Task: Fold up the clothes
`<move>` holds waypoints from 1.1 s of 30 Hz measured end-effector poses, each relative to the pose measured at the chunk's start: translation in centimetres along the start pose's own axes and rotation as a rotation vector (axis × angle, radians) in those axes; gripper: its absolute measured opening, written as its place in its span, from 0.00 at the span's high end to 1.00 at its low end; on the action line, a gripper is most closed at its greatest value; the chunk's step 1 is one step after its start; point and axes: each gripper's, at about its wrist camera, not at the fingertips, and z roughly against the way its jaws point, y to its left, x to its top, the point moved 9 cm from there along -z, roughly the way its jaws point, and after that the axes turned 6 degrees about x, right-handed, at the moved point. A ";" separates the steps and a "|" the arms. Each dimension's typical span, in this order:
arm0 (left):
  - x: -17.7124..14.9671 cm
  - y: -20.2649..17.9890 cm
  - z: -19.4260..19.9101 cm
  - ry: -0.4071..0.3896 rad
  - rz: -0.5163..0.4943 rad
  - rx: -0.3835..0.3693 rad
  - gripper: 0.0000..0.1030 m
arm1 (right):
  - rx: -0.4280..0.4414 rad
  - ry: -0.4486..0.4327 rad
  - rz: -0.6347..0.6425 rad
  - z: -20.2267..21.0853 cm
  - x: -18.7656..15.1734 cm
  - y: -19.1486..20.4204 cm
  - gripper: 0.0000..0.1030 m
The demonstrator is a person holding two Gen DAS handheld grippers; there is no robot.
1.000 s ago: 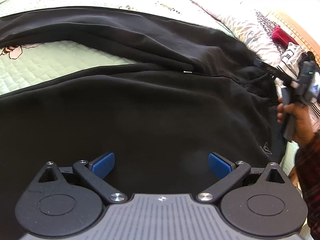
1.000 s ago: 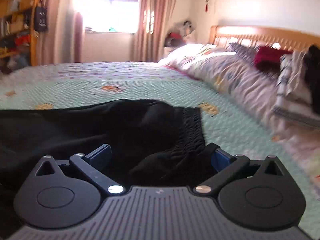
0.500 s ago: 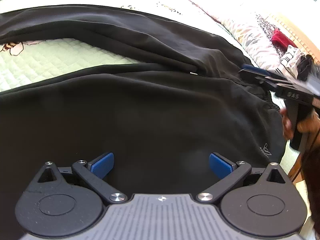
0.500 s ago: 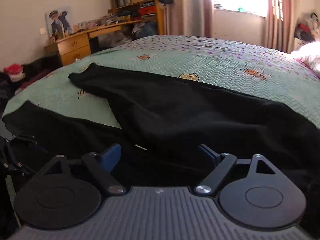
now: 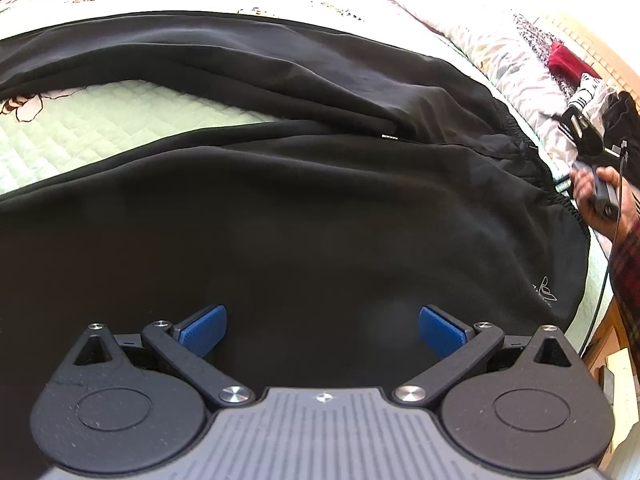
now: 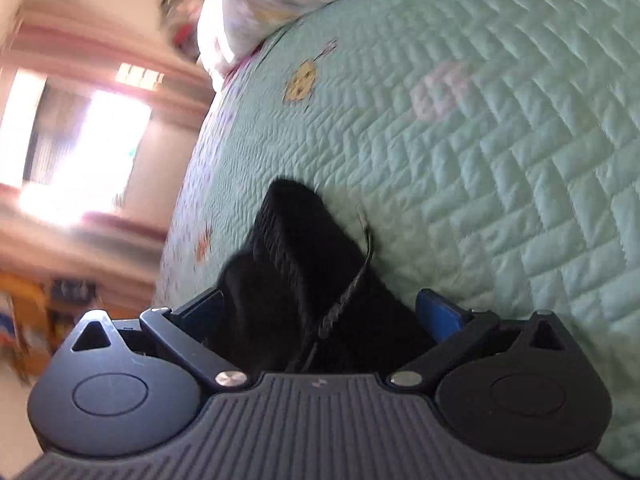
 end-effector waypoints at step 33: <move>0.2 -0.1 -0.6 -0.001 -0.023 0.011 0.01 | 0.386 0.201 0.283 -1.9 -4.0 11.0 0.00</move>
